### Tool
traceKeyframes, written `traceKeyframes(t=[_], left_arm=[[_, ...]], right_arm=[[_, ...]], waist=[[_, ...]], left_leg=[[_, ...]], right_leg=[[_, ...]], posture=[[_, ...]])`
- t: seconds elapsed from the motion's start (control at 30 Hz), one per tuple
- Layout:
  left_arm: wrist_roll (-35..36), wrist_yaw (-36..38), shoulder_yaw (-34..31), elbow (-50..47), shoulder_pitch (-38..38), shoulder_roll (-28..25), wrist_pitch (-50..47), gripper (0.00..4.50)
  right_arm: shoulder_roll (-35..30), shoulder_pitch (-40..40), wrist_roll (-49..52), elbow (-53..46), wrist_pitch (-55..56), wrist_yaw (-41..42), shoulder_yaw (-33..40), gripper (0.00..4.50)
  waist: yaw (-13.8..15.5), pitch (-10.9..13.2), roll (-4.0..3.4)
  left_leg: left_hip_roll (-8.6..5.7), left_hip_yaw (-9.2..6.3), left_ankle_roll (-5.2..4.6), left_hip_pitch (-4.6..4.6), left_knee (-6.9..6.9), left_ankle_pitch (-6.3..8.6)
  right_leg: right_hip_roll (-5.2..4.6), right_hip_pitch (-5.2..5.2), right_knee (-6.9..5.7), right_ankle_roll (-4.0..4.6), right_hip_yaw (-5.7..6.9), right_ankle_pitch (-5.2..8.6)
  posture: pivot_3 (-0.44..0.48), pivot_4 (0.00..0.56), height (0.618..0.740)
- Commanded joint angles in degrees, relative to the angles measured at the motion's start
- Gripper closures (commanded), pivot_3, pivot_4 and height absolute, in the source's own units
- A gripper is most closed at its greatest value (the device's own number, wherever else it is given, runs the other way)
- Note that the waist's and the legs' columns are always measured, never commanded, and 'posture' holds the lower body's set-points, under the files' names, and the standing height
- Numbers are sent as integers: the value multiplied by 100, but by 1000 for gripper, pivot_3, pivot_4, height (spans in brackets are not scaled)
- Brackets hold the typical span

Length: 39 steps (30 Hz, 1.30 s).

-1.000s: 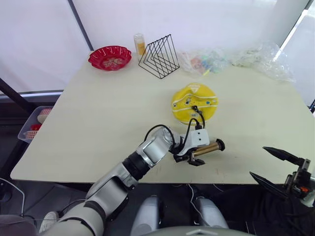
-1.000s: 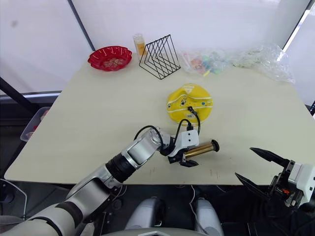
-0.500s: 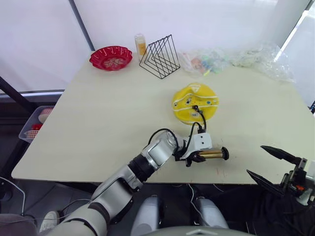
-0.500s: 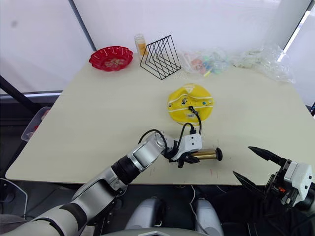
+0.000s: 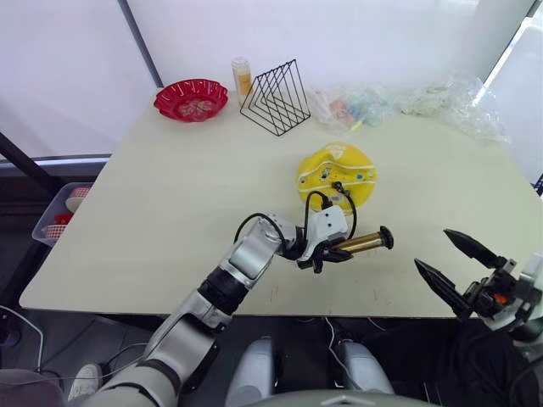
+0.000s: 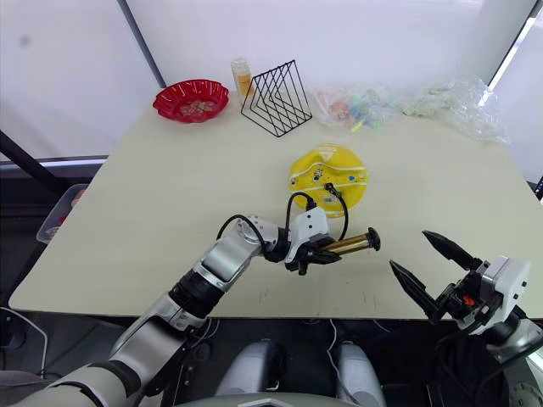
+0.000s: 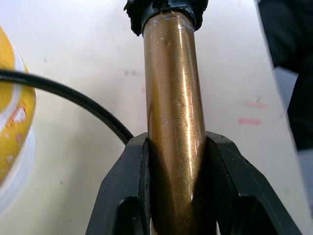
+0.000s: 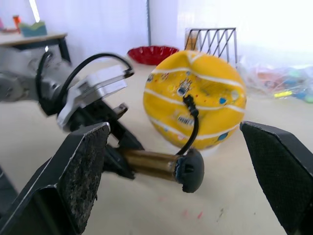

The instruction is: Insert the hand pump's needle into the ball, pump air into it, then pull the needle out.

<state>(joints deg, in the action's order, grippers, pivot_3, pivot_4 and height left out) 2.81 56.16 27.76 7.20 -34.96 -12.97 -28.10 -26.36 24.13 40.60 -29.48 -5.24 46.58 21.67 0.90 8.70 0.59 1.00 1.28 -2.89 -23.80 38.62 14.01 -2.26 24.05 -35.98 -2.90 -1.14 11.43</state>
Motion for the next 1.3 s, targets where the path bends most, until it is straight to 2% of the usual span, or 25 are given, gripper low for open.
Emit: traceKeyframes(t=[0.03,0.23,0.57,0.8,1.3], left_arm=[[404,72,-434,-351,96,14,380,3436],[1073,274,-1000,-290,409,119,790,3436],[1335,438,-1164,-129,569,180,1222,3436],[1363,415,-1104,-136,605,197,1271,3436],[1344,390,-1098,-126,599,227,1283,3436]], right_arm=[[164,-262,489,-367,-522,-716,-124,0],[523,-950,1565,-499,-1410,-1976,-322,0],[936,-1724,2636,-378,-2148,-3122,-641,0],[1195,-2041,3120,-244,-2475,-3549,-951,0],[1559,-2366,3351,-154,-2617,-3731,-1209,0]], waist=[[-8,0,0],[-7,0,-1],[-11,0,-1],[-21,0,-1],[-24,0,-2]], left_leg=[[1,-1,0,0,0,0],[1,-1,0,3,1,-1],[0,-1,-1,-1,1,-1],[1,-1,-1,0,1,-1],[2,-1,-1,0,1,-1]], right_leg=[[1,0,0,3,1,-1],[3,-2,-3,2,0,-2],[7,-1,-2,4,-2,-3],[10,-1,-3,3,-4,-3],[13,-1,-3,3,-5,-3]], posture=[[0,150,737],[0,150,737],[0,150,737],[0,150,737],[0,150,737]])
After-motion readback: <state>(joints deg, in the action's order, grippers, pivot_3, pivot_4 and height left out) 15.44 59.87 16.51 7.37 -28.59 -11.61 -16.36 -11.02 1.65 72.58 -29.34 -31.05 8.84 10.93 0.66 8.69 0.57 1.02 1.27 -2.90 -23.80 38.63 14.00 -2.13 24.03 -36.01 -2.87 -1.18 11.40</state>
